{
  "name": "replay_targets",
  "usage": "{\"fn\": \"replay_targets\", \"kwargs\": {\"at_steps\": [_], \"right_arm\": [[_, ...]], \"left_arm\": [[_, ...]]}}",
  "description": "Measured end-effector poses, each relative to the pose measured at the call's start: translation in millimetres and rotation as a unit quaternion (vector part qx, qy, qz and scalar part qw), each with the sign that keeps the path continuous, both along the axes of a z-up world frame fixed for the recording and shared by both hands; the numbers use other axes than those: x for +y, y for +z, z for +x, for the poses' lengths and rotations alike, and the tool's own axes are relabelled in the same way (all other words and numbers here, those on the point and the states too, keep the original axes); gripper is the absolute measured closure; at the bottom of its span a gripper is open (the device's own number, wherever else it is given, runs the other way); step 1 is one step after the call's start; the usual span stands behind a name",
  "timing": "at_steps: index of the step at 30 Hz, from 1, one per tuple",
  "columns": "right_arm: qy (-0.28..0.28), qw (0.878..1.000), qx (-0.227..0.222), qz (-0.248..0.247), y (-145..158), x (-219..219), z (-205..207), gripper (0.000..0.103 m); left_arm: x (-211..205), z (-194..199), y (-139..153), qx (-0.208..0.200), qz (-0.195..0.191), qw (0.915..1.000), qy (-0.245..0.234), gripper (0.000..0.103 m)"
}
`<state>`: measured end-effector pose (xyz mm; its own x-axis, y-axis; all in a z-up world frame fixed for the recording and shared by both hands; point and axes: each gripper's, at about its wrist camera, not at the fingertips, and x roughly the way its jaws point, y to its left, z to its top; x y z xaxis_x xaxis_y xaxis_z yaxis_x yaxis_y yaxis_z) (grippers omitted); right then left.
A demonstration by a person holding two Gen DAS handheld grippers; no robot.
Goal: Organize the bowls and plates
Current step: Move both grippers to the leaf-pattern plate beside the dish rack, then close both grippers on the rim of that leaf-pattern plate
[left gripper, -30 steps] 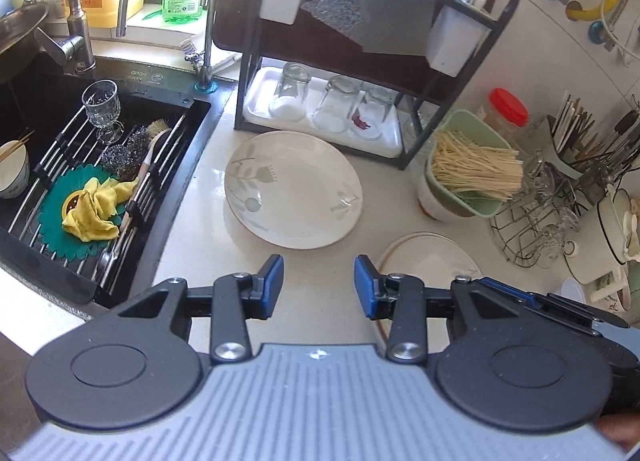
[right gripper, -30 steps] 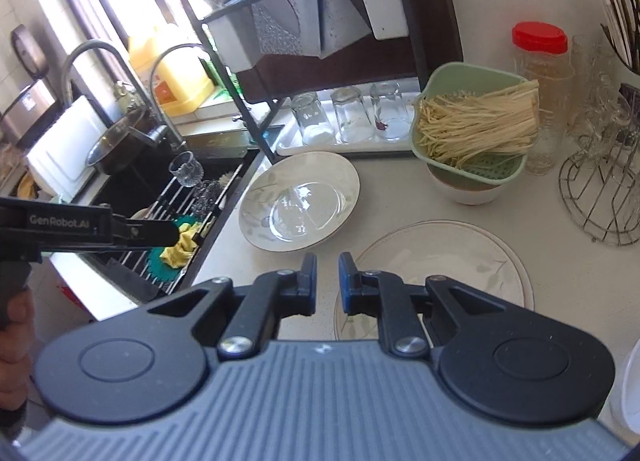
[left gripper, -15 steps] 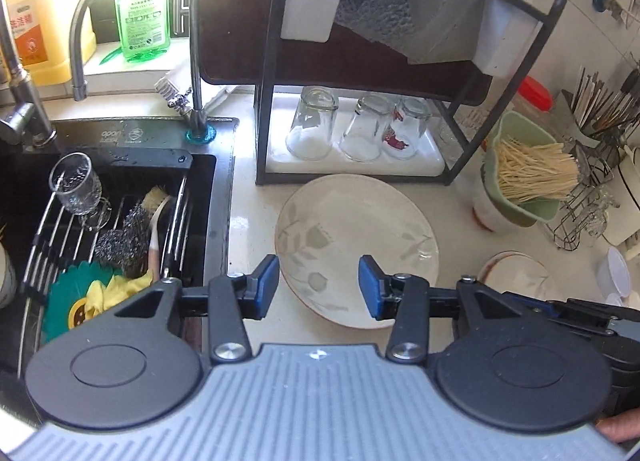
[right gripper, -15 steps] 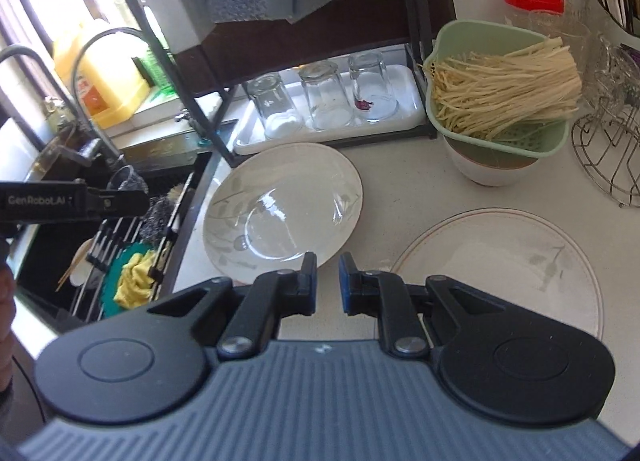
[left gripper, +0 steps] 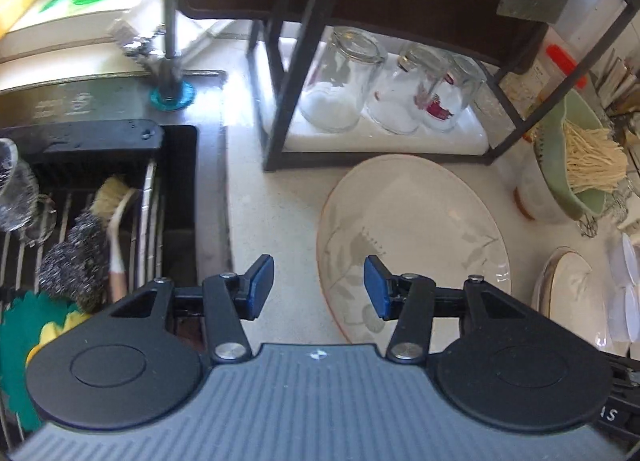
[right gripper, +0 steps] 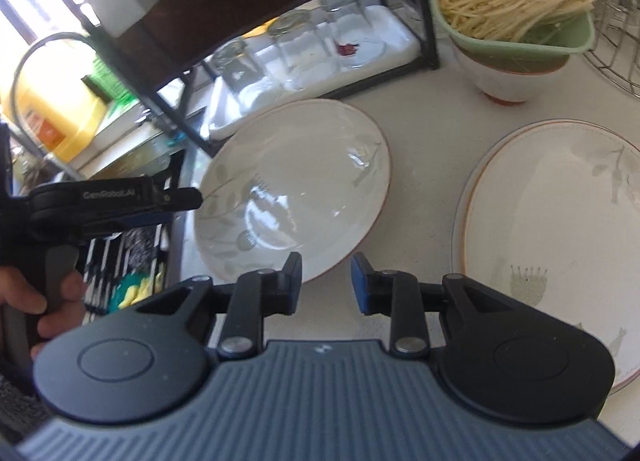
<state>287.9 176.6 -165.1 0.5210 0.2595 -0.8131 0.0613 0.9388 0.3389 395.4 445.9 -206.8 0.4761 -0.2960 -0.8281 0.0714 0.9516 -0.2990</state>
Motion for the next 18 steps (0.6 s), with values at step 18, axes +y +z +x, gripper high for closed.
{"fn": "replay_targets", "kwargs": {"at_steps": [18], "right_arm": [[-0.105,0.994,0.037,0.013,-25.1,-4.4,30.0,0.074]], "left_arm": [[-7.8,57.8,-28.5,0.020,-0.001,0.9947,-0.101,0.068]]}}
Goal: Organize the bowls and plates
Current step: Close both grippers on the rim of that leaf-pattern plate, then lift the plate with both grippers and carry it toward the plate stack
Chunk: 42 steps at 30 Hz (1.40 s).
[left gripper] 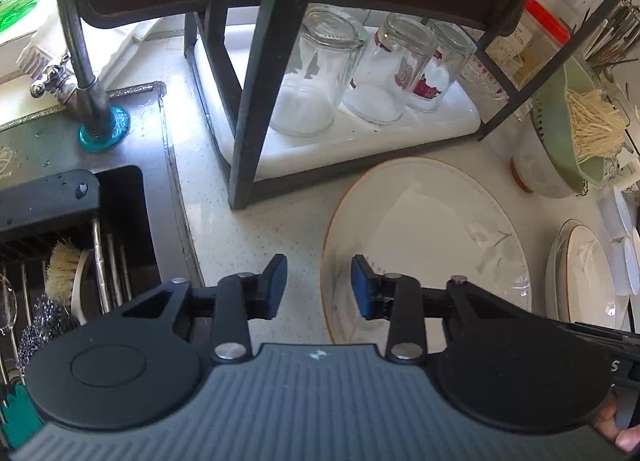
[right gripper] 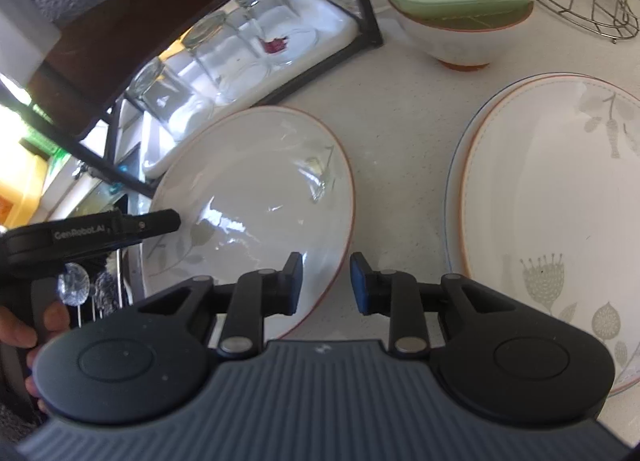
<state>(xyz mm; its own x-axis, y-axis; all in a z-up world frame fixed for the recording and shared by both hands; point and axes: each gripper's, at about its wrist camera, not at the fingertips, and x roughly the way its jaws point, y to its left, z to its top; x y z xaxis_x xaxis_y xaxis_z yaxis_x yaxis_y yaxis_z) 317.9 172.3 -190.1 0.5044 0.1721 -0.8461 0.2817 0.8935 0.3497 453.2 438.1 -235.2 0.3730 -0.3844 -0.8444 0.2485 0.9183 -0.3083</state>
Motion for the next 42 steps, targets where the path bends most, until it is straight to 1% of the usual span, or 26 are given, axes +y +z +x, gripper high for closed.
{"fn": "replay_targets", "kwargs": {"at_steps": [2,3,5,6,8,12,14,17,21,25,29,32,35,40,42], "right_arm": [[-0.002,1.000,-0.006,-0.006,0.3,-0.5,2.1,0.075],[-0.002,1.000,-0.006,-0.008,-1.0,-1.0,3.5,0.078],[-0.003,1.000,0.003,-0.009,-5.0,-1.4,6.6,0.080],[0.001,1.000,0.010,-0.013,-6.1,0.8,8.9,0.084],[0.009,1.000,0.006,-0.027,-5.8,5.2,10.1,0.084],[0.026,0.999,0.002,-0.019,-6.8,6.9,13.0,0.084],[0.031,1.000,0.006,-0.003,-7.0,4.2,14.5,0.084],[0.034,0.999,0.010,0.010,-3.7,1.6,14.3,0.084],[0.037,0.999,0.010,0.029,0.8,-2.7,12.1,0.084],[0.045,0.998,0.011,0.033,7.1,-6.6,6.4,0.084],[0.055,0.998,0.009,0.028,11.6,-8.3,0.3,0.084],[0.058,0.998,0.006,0.033,14.6,-11.2,-5.6,0.084],[0.060,0.997,-0.002,0.037,20.8,-13.6,-11.1,0.084],[0.065,0.997,-0.020,0.037,35.5,-23.1,-20.2,0.084],[0.062,0.997,-0.024,0.035,42.0,-29.0,-24.5,0.084]], "left_arm": [[-3.3,2.4,-1.1,-0.003,-0.002,1.0000,-0.008,0.074],[-4.4,2.4,-1.6,-0.006,-0.003,0.9999,-0.013,0.076],[-4.4,2.0,-2.9,-0.009,-0.010,0.9997,-0.020,0.079],[-3.9,3.6,-3.2,-0.006,-0.015,0.9996,-0.023,0.084],[-5.0,6.5,-2.0,-0.008,-0.012,0.9994,-0.032,0.087],[-1.2,9.0,-0.7,-0.011,-0.005,0.9994,-0.034,0.087],[1.2,7.6,1.3,-0.011,-0.006,0.9992,-0.039,0.088],[2.5,1.3,7.1,-0.015,0.001,0.9988,-0.047,0.088],[5.5,-6.1,13.1,-0.011,-0.008,0.9991,-0.040,0.090],[4.9,-17.8,21.0,-0.012,-0.015,0.9990,-0.041,0.091],[4.2,-28.1,21.3,-0.001,-0.023,0.9992,-0.032,0.091],[4.1,-34.2,25.5,-0.001,-0.026,0.9993,-0.026,0.091],[2.6,-40.4,35.8,-0.008,-0.028,0.9993,-0.023,0.091],[-3.5,-48.4,55.3,-0.018,-0.045,0.9986,-0.020,0.091],[-11.2,-50.7,60.7,-0.020,-0.042,0.9988,-0.019,0.091]]}}
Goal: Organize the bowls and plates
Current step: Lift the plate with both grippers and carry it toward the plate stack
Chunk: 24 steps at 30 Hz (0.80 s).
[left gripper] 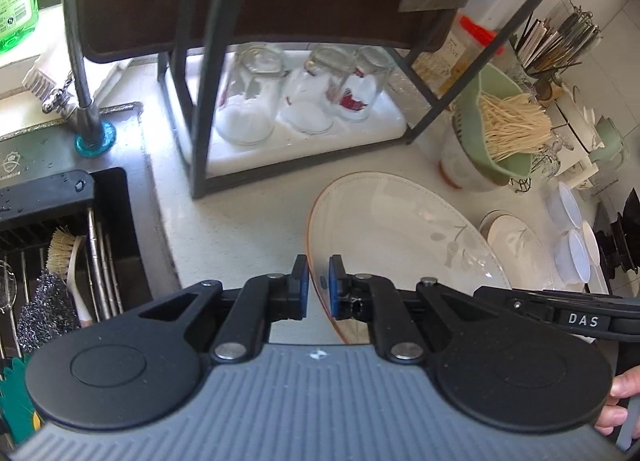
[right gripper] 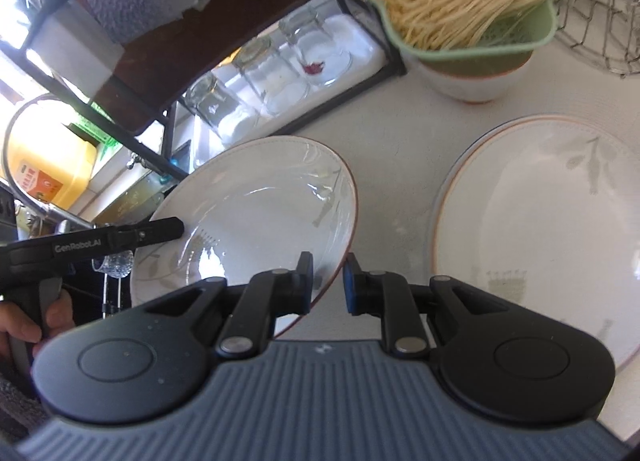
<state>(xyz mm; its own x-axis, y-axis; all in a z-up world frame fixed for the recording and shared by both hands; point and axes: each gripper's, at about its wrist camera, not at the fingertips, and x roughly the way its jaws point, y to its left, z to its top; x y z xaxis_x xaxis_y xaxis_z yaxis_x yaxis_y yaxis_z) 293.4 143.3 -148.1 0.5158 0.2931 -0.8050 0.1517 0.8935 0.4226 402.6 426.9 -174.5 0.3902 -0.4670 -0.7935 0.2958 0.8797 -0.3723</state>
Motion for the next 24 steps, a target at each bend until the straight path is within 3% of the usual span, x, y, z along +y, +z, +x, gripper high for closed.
{"fn": "replay_targets", "kwargs": {"at_steps": [7,14,24], "right_arm": [[-0.007,1.000,-0.011,0.008,13.0,-25.5,-15.7,0.084],[-0.006,1.000,-0.012,-0.006,22.3,-55.1,-22.4,0.084],[-0.008,1.000,-0.017,-0.011,29.6,-94.4,-25.2,0.084]], "left_arm": [[-24.5,-9.9,15.1,-0.010,-0.011,0.9999,0.007,0.091],[-50.6,-16.7,21.3,0.009,-0.039,0.9988,0.028,0.091],[-91.5,-22.9,24.8,0.010,-0.040,0.9989,0.024,0.091]]}}
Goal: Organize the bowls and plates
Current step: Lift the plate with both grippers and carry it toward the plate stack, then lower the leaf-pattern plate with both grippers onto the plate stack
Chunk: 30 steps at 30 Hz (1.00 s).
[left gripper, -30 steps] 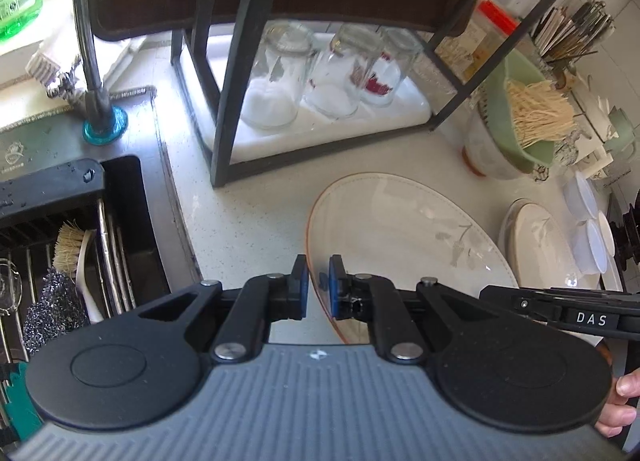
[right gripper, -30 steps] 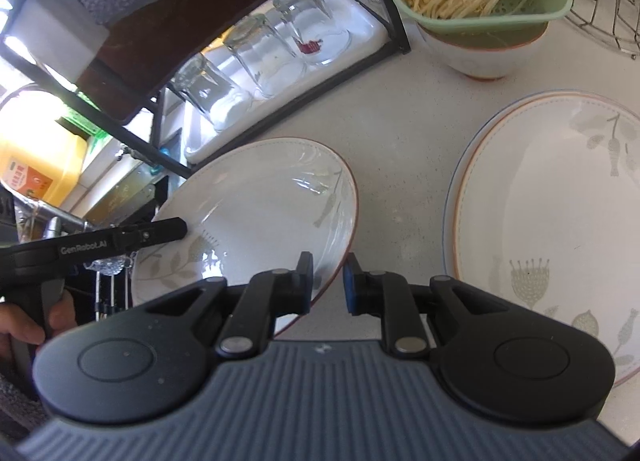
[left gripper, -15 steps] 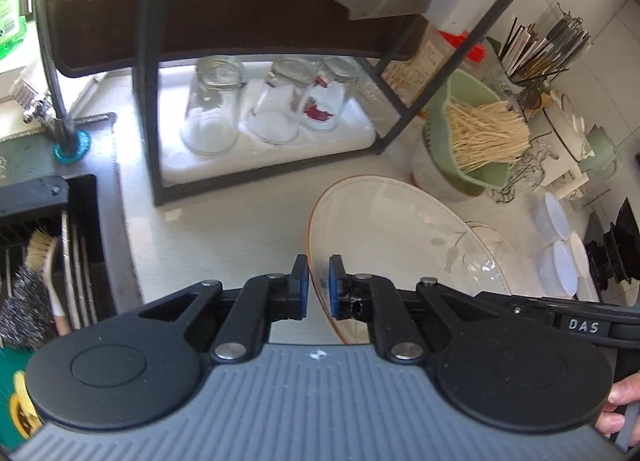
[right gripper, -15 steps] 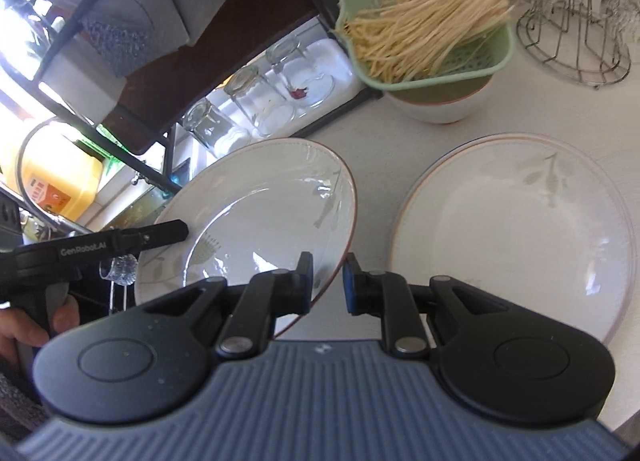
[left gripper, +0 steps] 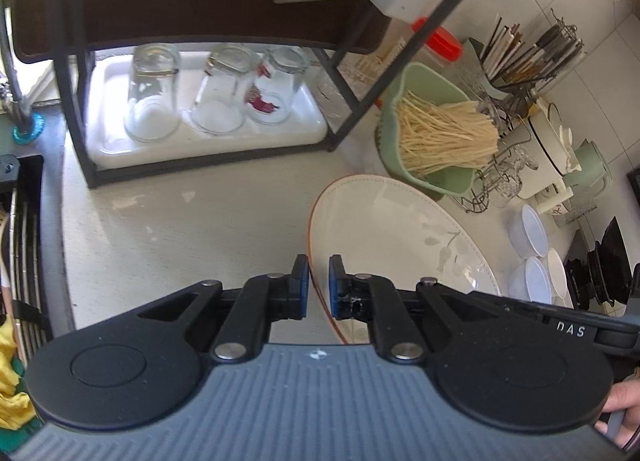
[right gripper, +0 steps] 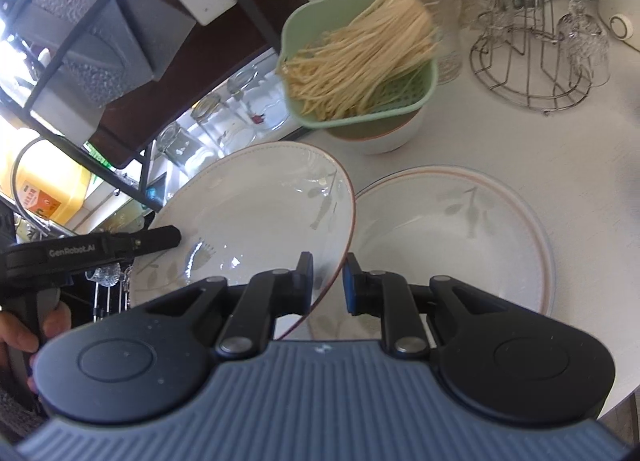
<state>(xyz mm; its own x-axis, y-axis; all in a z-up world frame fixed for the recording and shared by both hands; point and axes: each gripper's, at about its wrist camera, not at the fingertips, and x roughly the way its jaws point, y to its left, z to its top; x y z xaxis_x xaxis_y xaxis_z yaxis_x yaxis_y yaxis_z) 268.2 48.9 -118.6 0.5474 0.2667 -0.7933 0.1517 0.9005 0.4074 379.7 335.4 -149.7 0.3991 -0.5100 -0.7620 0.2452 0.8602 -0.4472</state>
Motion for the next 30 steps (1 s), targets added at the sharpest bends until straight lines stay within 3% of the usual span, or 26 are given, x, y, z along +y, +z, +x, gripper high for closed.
{"fn": "replay_targets", "kwargs": {"at_steps": [17,25,30], "right_arm": [[-0.046,0.999,0.019,-0.011,-13.9,-64.1,-22.9,0.084],[-0.044,0.998,0.019,-0.031,-19.6,-86.2,-32.5,0.084],[-0.035,0.998,0.014,-0.051,-21.7,-94.1,-32.0,0.084]], "left_arm": [[-76.0,-1.5,-18.8,0.029,0.004,0.9980,-0.056,0.091],[-109.1,-7.4,-29.1,0.041,0.026,0.9949,-0.088,0.091],[-118.3,-11.2,-40.4,0.071,0.028,0.9935,-0.084,0.090]]}}
